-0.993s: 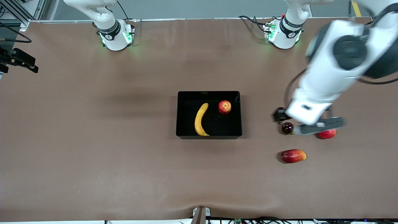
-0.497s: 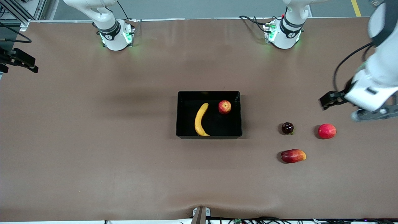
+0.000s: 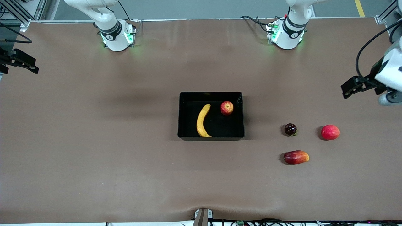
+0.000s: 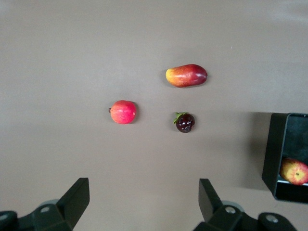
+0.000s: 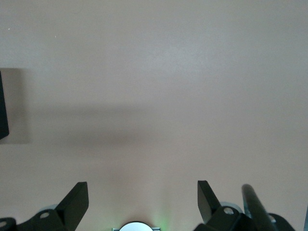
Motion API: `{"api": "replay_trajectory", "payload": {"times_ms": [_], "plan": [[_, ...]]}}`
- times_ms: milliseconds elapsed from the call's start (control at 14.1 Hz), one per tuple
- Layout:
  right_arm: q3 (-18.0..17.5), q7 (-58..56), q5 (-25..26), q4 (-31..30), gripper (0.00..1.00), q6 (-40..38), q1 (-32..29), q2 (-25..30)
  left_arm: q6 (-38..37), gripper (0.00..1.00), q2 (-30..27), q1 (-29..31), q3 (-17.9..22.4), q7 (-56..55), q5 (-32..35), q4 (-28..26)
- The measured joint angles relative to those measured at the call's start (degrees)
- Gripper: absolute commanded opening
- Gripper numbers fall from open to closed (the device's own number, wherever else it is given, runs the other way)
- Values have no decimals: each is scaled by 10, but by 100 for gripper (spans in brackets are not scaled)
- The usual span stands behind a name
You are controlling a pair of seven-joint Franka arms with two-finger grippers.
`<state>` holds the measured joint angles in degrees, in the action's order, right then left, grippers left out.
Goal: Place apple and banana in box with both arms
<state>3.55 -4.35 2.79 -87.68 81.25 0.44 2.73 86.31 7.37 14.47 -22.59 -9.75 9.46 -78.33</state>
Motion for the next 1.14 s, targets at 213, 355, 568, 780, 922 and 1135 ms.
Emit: {"api": "replay_trajectory", "payload": {"times_ms": [213,355,568,780,922,1135], "plan": [[0,0,0,0,100,0,0,0,0,100,-32,-38,96,67,-49,-28],[0,0,0,0,100,0,0,0,0,100,-53,-84,168,90,-72,-55],[0,0,0,0,100,0,0,0,9,100,-95,-116,191,94,-74,-109],[0,0,0,0,100,0,0,0,34,100,-156,-135,198,93,-74,-179],[0,0,0,0,100,0,0,0,35,100,-181,-137,196,92,-74,-204],[0,0,0,0,100,0,0,0,34,100,-192,-146,190,67,-74,-215]]}}
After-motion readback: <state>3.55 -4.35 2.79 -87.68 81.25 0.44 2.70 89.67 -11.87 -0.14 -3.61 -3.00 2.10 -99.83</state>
